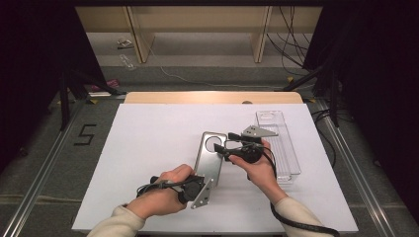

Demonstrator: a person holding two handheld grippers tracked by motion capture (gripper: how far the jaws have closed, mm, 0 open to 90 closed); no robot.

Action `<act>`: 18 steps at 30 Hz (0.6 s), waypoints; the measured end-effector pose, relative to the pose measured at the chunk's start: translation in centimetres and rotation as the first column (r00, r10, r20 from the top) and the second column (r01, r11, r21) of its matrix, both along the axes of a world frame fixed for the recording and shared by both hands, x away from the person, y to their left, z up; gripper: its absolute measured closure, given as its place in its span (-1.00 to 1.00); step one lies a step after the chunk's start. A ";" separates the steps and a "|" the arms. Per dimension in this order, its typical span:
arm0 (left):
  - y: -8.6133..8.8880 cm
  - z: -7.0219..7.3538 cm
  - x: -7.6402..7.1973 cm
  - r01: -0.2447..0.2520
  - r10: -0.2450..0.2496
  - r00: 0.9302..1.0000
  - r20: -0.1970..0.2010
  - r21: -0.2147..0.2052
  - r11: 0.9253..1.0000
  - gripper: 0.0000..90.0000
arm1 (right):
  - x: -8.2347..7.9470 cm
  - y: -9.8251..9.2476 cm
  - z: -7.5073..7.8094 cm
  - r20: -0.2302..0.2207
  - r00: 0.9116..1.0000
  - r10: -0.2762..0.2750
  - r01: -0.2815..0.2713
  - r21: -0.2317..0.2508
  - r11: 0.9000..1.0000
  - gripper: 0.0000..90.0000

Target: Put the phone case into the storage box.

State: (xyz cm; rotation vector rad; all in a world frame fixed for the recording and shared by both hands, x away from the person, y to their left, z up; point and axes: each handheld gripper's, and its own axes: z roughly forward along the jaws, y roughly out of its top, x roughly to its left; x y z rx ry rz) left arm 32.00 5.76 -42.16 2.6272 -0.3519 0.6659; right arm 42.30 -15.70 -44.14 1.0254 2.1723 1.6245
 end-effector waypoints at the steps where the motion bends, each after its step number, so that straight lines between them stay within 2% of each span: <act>1: 0.0 0.0 0.0 0.005 -0.005 1.000 0.003 0.001 1.000 0.96 | 0.0 0.0 0.0 0.000 1.000 0.000 0.000 0.000 1.000 -0.43; 18: -0.1 -0.1 0.0 0.005 -0.005 1.000 0.001 -0.001 1.000 0.96 | 0.1 -0.1 -0.2 -0.036 0.999 0.017 -0.017 -0.006 1.000 0.13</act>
